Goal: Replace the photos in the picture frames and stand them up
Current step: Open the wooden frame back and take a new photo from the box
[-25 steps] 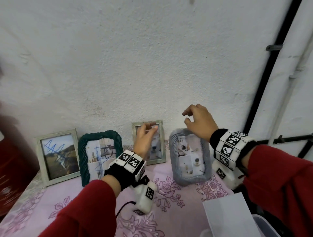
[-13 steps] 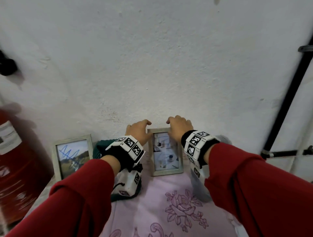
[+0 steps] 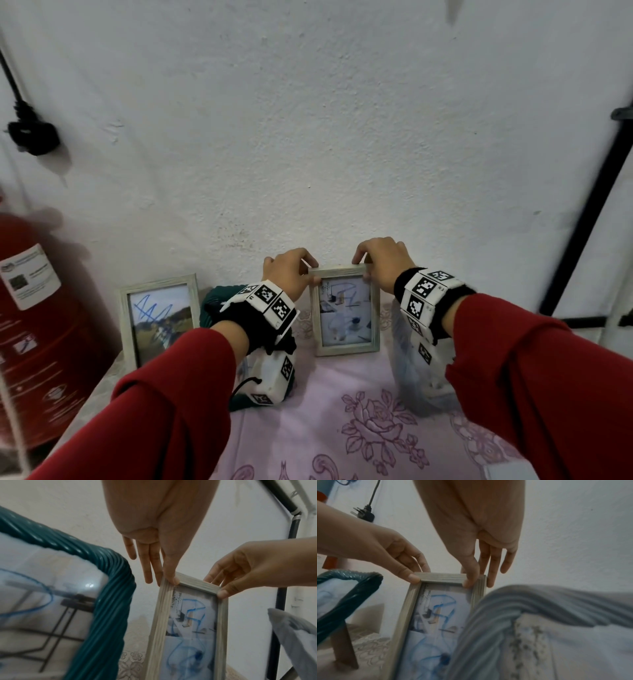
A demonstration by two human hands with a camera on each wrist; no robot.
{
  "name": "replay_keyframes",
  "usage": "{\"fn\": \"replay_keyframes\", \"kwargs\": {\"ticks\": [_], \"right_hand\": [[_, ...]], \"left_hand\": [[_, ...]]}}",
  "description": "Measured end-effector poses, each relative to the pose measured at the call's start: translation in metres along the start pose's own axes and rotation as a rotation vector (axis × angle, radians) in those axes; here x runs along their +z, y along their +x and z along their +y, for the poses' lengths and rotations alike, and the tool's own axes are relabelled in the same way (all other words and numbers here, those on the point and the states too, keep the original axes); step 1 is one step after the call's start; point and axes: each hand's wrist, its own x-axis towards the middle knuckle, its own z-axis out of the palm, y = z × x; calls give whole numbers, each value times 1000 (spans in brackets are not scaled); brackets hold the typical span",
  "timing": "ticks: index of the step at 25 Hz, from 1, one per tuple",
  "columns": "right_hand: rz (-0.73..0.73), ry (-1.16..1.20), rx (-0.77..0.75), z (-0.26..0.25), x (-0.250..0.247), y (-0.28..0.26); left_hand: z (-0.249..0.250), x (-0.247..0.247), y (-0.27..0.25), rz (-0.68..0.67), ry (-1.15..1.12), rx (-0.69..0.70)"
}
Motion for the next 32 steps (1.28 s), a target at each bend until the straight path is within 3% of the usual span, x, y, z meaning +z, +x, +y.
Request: {"fn": "replay_keyframes", "kwargs": {"ticks": [7, 11, 16, 24, 32], "right_hand": [[273, 118, -87, -22, -59, -20], [439, 153, -148, -47, -100, -43], [572, 156, -202, -74, -132, -80], [578, 350, -206, -104, -123, -155], [395, 765, -88, -120, -71, -232]], "left_hand": [[35, -54, -15, 226, -217, 95], [61, -96, -33, 367, -350, 245], [77, -124, -80, 325, -461, 216], [66, -122, -188, 84, -928, 74], [35, -97, -281, 104, -1309, -44]]}}
